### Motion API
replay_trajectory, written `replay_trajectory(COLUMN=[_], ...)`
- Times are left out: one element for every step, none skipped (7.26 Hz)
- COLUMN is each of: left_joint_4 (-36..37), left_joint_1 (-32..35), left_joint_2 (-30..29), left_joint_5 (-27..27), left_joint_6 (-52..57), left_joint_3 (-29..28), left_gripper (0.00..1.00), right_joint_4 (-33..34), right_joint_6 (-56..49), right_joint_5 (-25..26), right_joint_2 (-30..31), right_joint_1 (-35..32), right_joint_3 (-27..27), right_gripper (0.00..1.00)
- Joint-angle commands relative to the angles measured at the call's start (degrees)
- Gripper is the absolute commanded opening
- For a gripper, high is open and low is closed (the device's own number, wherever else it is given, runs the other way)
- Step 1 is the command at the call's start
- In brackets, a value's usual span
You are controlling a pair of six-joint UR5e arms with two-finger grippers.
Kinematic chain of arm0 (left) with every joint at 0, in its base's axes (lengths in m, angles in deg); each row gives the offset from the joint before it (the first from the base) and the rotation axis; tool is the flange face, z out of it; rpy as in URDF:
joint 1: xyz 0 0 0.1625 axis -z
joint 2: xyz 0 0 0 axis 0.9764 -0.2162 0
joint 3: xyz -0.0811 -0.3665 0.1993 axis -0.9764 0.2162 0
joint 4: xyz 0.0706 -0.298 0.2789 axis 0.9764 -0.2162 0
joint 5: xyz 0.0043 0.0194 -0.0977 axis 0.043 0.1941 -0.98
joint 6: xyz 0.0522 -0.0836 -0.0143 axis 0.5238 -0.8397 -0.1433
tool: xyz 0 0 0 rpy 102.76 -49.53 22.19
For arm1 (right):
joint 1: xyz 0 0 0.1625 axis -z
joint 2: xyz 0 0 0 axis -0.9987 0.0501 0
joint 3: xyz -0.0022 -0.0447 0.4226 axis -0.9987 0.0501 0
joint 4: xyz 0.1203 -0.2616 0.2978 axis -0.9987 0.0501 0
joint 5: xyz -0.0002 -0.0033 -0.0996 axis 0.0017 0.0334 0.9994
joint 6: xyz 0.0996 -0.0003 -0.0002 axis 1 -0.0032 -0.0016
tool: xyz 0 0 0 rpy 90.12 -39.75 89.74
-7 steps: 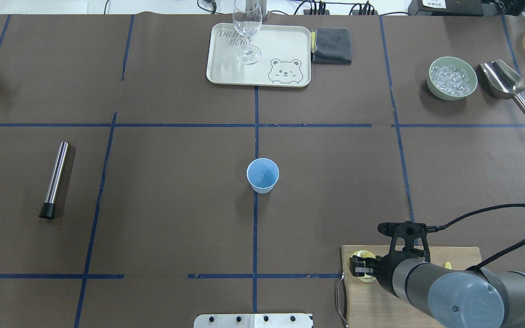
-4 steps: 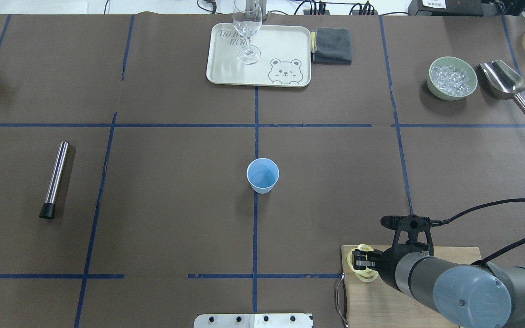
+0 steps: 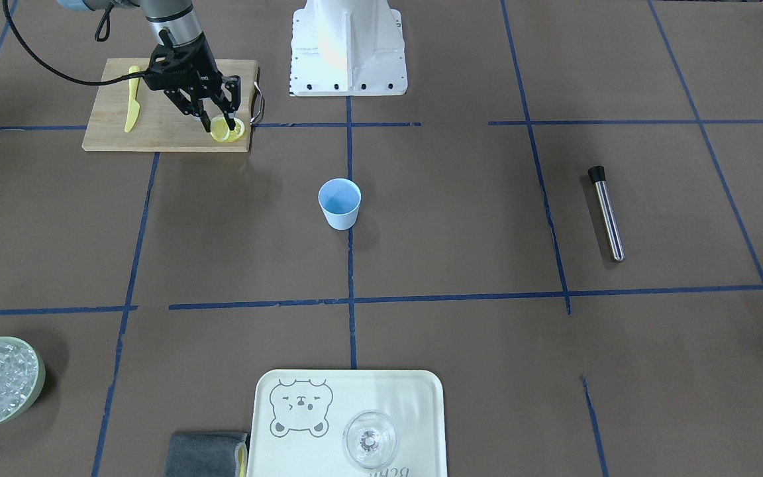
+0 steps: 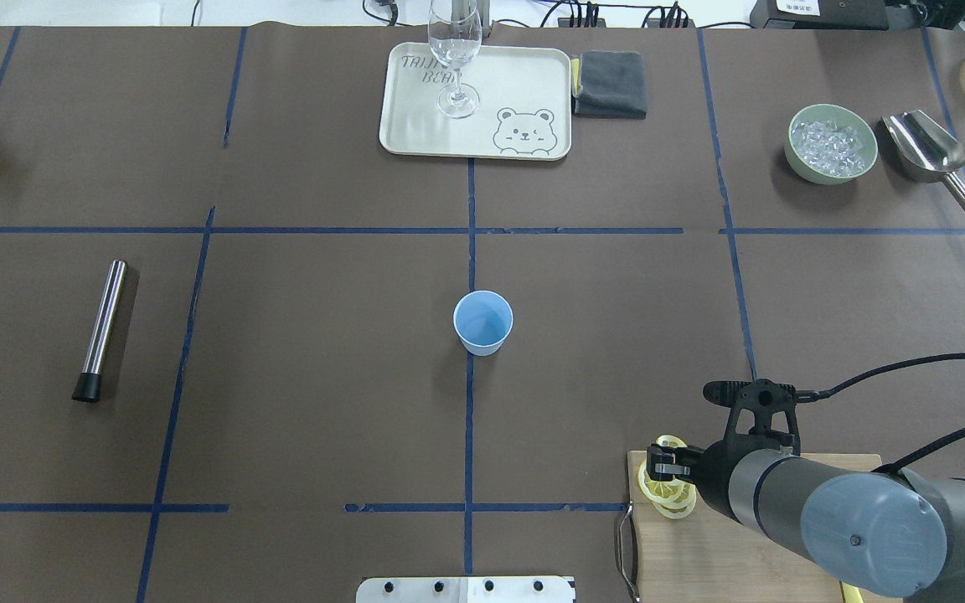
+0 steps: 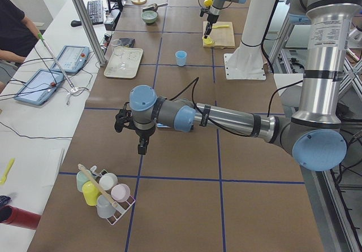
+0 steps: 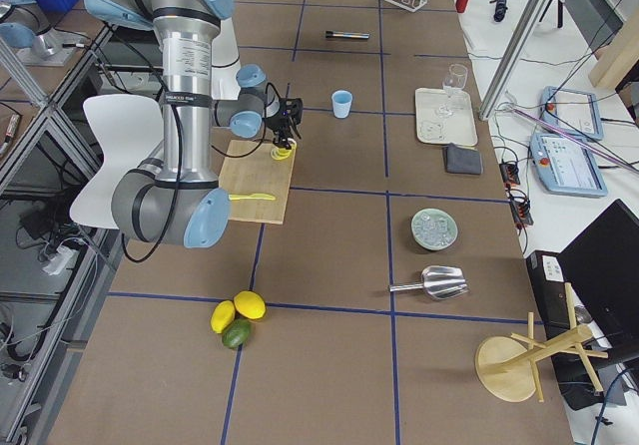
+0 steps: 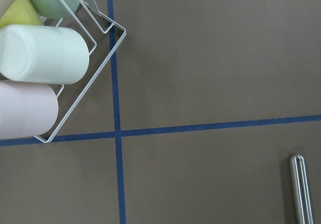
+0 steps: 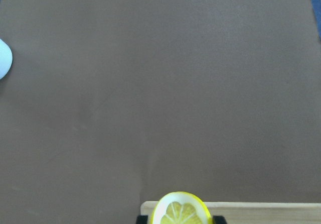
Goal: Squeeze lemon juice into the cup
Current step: 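Carry the lemon slice over the blue cup and release it inside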
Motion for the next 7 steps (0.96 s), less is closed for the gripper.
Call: replay_trajectory(left_joint_4=[0.0, 0.0, 0.0, 0.0, 0.0, 0.0, 0.1], left_joint_1=[0.0, 0.0, 0.0, 0.0, 0.0, 0.0, 0.0], left_joint_2=[-0.2, -0.2, -0.3, -0.4, -0.6, -0.6, -0.8], left_joint_5=[0.0, 0.0, 0.0, 0.0, 0.0, -0.1, 0.0], left_joint_6=[0.0, 0.0, 0.0, 0.0, 0.0, 0.0, 0.0], left_joint_3=[0.0, 0.0, 0.0, 0.0, 0.0, 0.0, -0.1], left_gripper=[1.00, 1.00, 1.00, 1.00, 1.00, 1.00, 1.00], right_joint_4=[0.0, 0.1, 0.1, 1.0, 3.8, 7.8, 13.6], right_joint_6=[0.0, 0.0, 0.0, 0.0, -0.3, -2.6, -4.7], right_joint_5=[0.0, -0.1, -1.1, -6.6, -12.6, -15.4, -17.5], right_joint_2=[0.0, -0.4, -1.0, -1.4, -3.6, -6.6, -12.3], right_joint_1=[-0.6, -1.0, -1.5, -5.9, -11.4, -14.7, -16.8], right_joint_3=[-1.2, -1.2, -1.8, -1.9, -2.0, -2.0, -1.9], right_gripper=[0.52, 0.52, 0.52, 0.52, 0.53, 0.53, 0.53])
